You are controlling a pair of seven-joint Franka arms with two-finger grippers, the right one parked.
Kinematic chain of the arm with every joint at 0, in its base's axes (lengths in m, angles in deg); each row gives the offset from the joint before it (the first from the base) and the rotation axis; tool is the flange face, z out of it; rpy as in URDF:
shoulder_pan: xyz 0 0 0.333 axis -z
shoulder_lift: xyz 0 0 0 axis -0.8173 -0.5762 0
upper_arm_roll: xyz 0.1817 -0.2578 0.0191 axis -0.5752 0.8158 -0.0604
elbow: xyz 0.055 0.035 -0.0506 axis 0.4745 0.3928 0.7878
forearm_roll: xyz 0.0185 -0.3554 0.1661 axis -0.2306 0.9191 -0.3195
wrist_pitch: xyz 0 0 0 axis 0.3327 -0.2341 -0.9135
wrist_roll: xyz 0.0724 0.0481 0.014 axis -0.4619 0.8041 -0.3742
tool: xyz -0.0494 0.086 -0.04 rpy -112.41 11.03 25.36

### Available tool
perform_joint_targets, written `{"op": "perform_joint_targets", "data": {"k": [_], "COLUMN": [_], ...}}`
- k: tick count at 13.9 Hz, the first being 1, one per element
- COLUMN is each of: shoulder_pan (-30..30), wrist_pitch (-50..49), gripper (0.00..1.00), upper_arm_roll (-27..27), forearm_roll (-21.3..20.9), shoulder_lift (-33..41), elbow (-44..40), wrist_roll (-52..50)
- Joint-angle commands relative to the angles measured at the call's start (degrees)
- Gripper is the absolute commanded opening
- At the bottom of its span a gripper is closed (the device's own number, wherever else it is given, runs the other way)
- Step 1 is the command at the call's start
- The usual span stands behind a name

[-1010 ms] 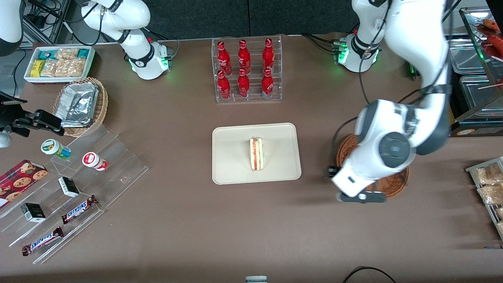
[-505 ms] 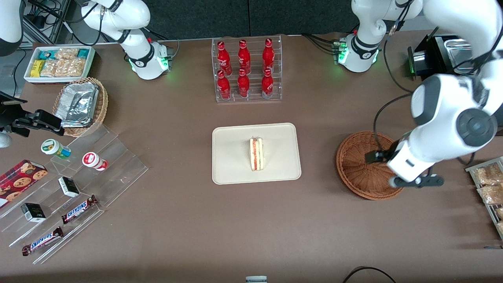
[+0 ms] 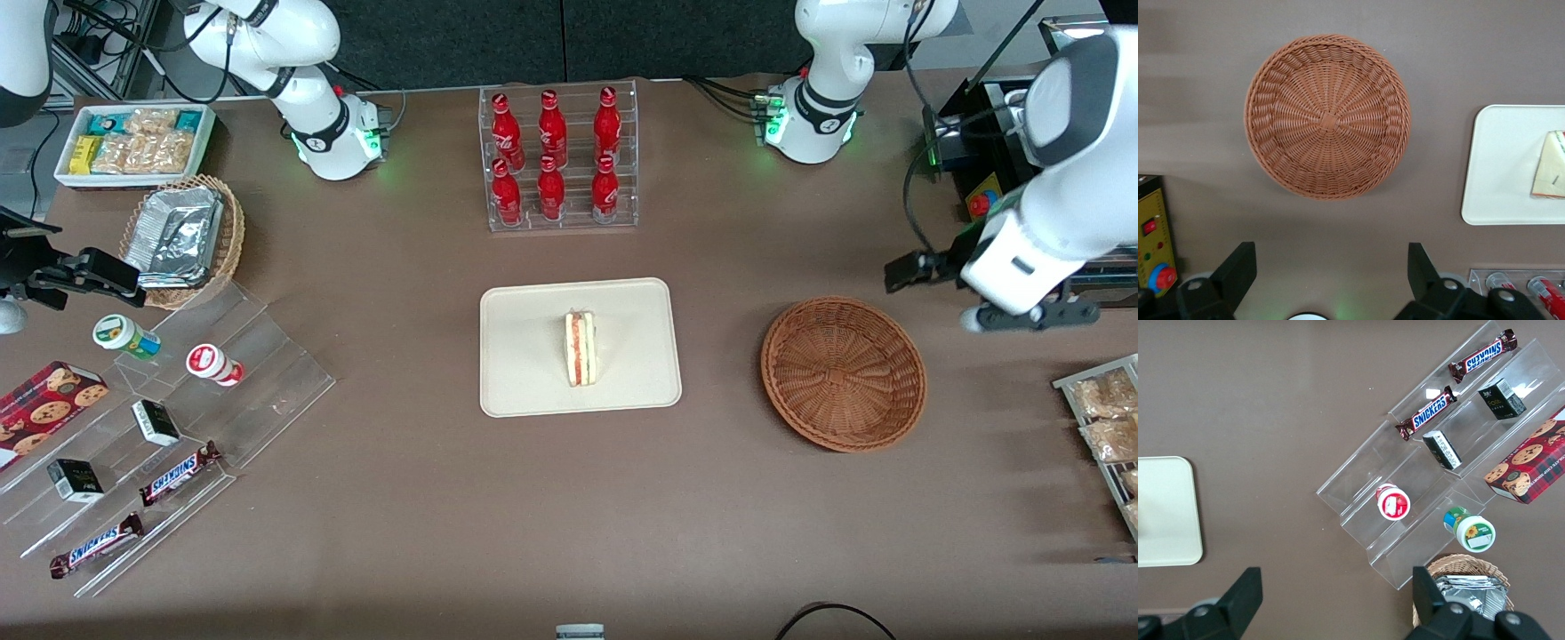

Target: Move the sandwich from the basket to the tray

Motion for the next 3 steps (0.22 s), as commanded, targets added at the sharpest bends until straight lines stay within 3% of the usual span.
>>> {"op": "perform_joint_targets", "data": {"k": [1,3], "shoulder_pan": [-1.3,-1.6], "wrist_pitch": [-1.0,-1.5], "gripper": [1.0,1.0], "upper_arm_roll": [0.0,0.0], "forearm_roll": [-1.6,-3.6], "shoulder_lift": [3.1,3.2], "elbow": [0.6,-0.9], "wrist_roll": [0.9,1.0]}}
